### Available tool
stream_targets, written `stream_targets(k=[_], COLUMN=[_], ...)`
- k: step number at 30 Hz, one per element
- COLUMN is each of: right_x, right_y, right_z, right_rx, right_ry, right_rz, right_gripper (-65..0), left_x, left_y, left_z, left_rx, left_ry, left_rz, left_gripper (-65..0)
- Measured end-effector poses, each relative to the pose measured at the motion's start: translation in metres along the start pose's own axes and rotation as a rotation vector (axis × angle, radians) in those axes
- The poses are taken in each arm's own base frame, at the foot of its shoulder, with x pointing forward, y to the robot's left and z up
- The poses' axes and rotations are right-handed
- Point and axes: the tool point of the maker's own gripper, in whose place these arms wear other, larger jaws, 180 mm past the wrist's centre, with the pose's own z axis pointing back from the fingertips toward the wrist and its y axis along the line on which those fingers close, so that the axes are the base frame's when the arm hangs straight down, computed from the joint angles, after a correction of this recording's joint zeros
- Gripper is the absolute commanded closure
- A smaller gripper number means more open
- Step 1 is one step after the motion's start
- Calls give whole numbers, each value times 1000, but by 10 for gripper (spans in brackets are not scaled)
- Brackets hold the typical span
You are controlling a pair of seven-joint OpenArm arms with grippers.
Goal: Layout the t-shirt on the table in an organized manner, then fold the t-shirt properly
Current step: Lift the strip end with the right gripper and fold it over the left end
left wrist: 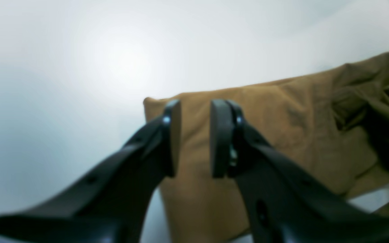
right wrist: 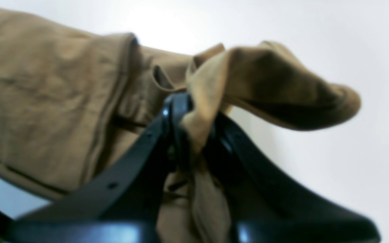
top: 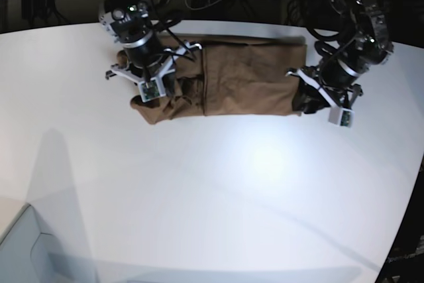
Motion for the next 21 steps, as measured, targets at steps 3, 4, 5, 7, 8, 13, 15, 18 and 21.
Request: stream_targets(k=[3,4,5,7,8,13,15,18,21], right_x=[13,18,23,28,32,37,39,42,46], right_y=[6,10,15,27,33,48,57,66,80], right_z=[2,3,4,3,3,4,4,5,7], right_rx=[15,25,38,69,84,124,145,169,206], right_ry=[-30,-47,-58,-72,-81,-94,-101,-109,-121], right_rz=[15,20,23,32,36,45,50,56,64], right_gripper=[0,0,0,0,0,0,0,0,0], left_x=[-9,-14,-21,-38,-49,-80,-82,-85,-85], left_y=[14,19,26,49,63,94,91,91,90], left_z=[6,5,5,7,12,21,18,16,6], left_rx=[23,28,36,89,121,199,184,182,189], left_ry=[40,53,67,99,116,178,181,175,194], left_rz=[-26,-19,1,65,103,197,206,217,164], left_gripper=[-148,-148,-148,-148,-148,-148,-146,-141,-67])
